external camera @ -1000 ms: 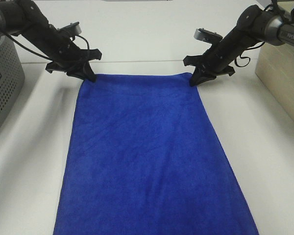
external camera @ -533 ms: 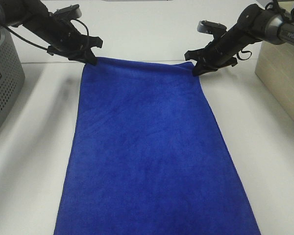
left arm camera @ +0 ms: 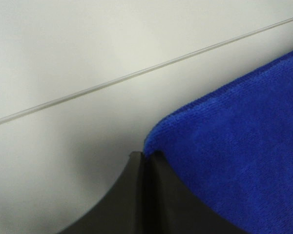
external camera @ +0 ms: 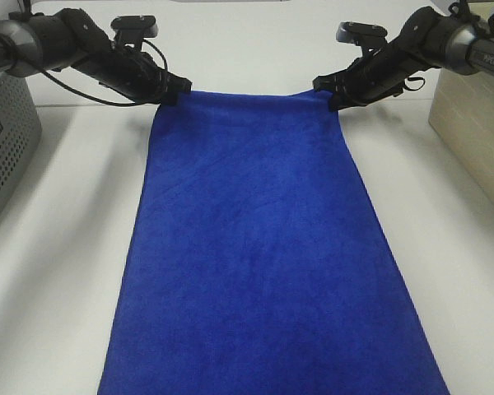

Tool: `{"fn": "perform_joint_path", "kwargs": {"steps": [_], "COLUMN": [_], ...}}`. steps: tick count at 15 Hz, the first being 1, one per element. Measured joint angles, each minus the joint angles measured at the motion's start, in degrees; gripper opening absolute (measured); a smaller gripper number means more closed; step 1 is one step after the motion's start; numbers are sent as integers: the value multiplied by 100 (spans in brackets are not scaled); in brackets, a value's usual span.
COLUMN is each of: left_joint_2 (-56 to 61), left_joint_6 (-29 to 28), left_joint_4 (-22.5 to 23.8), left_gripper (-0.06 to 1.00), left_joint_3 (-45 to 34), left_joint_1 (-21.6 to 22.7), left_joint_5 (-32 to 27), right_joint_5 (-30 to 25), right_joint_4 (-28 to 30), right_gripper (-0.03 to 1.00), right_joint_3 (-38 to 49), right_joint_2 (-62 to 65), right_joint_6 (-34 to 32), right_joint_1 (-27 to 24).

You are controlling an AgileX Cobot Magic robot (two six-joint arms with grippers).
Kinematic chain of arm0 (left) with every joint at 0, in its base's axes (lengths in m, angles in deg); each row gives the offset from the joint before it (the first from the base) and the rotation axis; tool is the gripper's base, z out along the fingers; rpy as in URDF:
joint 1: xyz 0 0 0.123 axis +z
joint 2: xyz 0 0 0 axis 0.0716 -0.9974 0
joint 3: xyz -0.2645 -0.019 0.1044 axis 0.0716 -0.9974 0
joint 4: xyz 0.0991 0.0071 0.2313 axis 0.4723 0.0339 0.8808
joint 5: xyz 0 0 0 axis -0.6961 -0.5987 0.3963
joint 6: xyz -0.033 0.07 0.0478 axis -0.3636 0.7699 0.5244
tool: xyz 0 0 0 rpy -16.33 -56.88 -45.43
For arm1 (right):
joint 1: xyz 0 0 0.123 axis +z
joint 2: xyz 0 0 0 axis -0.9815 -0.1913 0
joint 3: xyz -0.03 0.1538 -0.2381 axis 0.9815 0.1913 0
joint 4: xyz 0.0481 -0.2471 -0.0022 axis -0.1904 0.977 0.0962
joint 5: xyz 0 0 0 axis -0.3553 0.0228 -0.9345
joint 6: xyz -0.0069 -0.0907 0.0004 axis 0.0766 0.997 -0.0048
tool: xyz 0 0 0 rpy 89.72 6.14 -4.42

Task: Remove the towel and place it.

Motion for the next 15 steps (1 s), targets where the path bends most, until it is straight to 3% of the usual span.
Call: {"fn": "perform_joint_path", "kwargs": {"steps": [2,15], "left_joint_2": [-17,-275], "left_joint_6": [6,189], "left_joint_4": [17,63], "left_gripper": [1,1], "left_joint_3": [0,11], "left_joint_1": [-11,-63], "left_joint_5": [367,1054], "right_joint_5": [109,413], "right_joint_4": [11,6], "right_gripper": [2,2], "right_joint_3": [0,0], "right_joint_2": [-86,-138], "right_joint_6": [17,23], "right_joint_1": [0,0]}}
